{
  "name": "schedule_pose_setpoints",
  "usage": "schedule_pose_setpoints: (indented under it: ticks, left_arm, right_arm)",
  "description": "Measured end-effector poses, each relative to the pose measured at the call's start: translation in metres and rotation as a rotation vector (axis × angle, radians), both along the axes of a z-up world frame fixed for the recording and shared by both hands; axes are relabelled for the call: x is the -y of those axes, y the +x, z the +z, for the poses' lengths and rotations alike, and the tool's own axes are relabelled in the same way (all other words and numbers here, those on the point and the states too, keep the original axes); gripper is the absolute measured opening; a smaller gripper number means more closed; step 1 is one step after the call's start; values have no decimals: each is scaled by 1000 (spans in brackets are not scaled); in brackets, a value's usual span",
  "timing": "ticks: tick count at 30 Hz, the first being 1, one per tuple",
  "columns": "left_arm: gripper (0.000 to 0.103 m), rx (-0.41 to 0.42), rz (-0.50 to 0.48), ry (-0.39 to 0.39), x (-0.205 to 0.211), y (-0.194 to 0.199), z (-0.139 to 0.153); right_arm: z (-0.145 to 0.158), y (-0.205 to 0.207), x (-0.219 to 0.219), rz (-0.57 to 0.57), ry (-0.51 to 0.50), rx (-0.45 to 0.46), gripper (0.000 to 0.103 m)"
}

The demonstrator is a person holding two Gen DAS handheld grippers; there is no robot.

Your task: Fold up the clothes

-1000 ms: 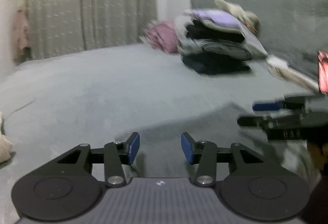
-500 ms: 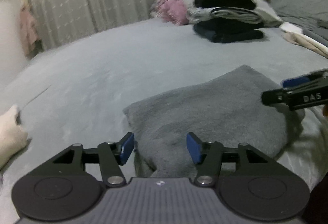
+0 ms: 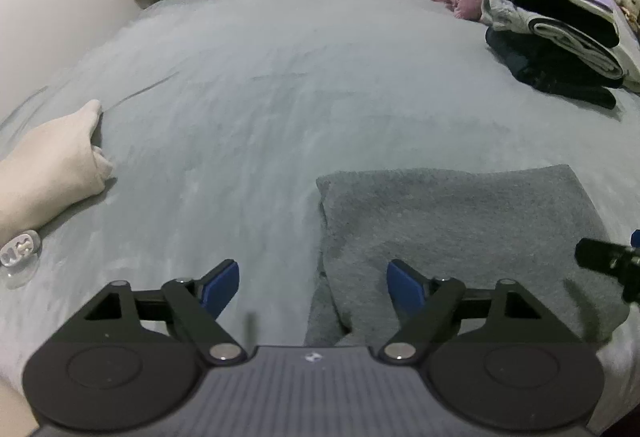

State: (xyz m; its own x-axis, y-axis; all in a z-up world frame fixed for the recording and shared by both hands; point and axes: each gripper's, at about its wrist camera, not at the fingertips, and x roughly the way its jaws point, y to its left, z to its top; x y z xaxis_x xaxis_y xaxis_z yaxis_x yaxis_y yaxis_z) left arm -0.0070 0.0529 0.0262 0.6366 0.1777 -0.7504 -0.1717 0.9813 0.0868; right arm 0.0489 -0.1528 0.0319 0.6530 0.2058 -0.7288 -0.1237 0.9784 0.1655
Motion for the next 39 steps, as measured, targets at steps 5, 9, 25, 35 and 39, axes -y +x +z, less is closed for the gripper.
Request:
schedule_pose_setpoints:
  ticks: [5,9,25,35,39]
  left_arm:
    - [84,-24,38,-21,1,-6,4]
    - [95,-4,30,-30,5,-13,12]
    - [102,-137,-17,-37,45,-39,9]
    - [102,-227,-87,-42,69,-38,-9]
    - [102,-228,-74,-46,70,-35,-7]
  right_arm:
    - [4,-10,-5,11,-31,-9,102]
    - [13,-16,-4,1,-53,13,102]
    - [31,-38,-3,47,-91,-44,102]
    - [19,-36,7,34,-134,-104,102]
    - [17,-35,13,26,-128,-107,102]
